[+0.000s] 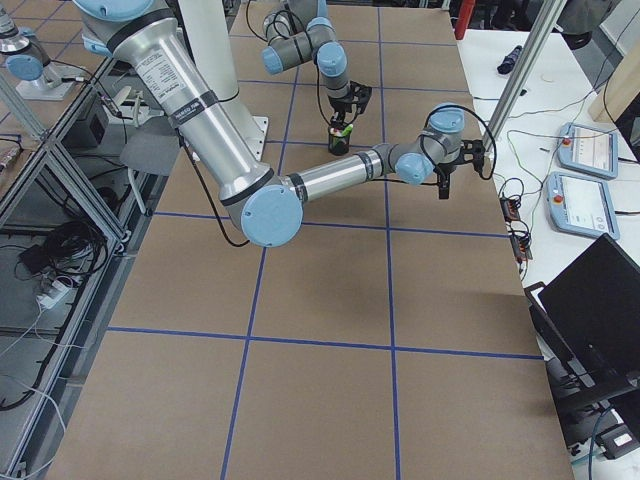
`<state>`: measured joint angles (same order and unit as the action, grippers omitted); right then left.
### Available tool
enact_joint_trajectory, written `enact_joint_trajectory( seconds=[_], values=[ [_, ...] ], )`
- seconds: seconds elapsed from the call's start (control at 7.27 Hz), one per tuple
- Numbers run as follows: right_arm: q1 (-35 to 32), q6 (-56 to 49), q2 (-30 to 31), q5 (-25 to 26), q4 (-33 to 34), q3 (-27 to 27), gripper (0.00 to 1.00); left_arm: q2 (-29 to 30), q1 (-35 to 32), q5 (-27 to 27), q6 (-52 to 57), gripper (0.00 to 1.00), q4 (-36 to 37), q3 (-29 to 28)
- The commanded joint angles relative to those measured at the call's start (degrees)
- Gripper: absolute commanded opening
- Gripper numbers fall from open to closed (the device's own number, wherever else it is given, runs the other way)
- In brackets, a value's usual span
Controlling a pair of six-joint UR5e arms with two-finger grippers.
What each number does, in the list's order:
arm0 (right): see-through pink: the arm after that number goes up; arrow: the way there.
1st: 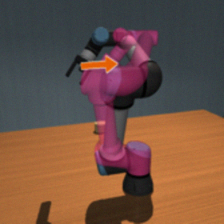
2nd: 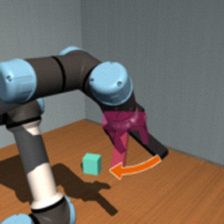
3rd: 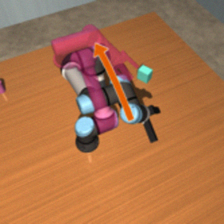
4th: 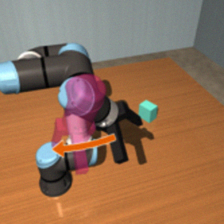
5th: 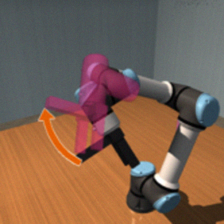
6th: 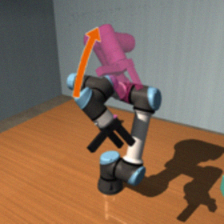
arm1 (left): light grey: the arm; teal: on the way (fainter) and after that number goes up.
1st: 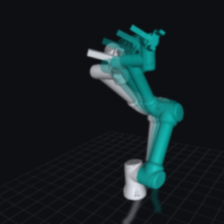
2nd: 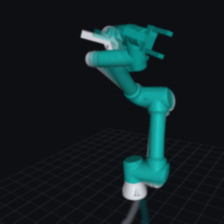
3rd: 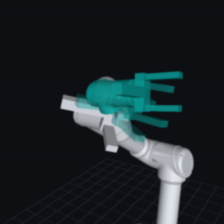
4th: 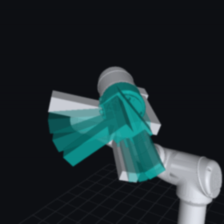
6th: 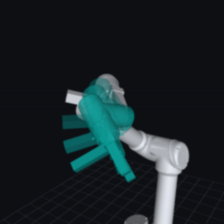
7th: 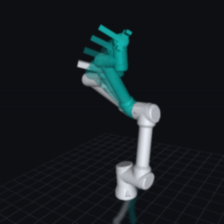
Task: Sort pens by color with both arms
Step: 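Lower the left gripper over the cup and grasp the white red-capped marker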
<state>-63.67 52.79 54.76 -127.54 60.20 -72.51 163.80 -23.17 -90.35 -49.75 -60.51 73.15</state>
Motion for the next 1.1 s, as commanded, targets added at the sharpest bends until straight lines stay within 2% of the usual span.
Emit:
enact_joint_trajectory(
  seconds=[0.0,0.96],
  values=[
    [0.0,-0.5,0.2,0.0,0.0,0.0,1.00,-0.5,1.1,-0.1,0.0,0.73,-0.3,0.0],
    [0.0,-2.3,1.1,0.2,0.0,0.1,1.00,-2.8,2.2,-0.2,0.0,0.61,-3.8,-0.2]
  ],
)
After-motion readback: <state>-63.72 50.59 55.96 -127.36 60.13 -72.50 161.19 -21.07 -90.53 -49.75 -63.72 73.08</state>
